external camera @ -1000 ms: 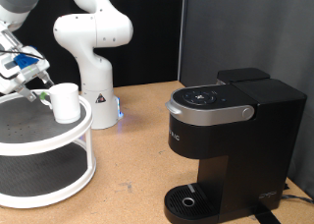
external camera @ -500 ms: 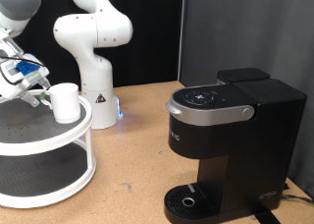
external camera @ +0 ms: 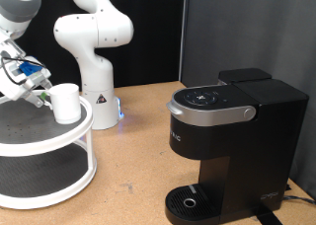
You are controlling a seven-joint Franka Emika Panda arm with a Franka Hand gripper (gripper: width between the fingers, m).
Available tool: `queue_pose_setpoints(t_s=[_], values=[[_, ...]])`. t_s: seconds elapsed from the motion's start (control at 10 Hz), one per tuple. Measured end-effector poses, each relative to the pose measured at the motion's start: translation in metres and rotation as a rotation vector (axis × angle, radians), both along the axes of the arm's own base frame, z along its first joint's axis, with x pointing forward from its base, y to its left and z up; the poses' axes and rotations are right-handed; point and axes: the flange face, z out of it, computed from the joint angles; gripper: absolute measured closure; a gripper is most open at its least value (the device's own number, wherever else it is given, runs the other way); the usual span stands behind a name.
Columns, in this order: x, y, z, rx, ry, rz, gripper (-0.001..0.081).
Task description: Make a cup of coffee with the keurig machine
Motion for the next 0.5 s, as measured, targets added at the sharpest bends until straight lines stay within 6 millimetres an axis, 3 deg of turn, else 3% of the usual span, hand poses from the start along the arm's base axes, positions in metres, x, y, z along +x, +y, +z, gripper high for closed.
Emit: queue_pose_setpoints(t_s=[0.5], values=[[-0.0013,0.0062,0.0007,0.048,0.003,0.012,0.0001]])
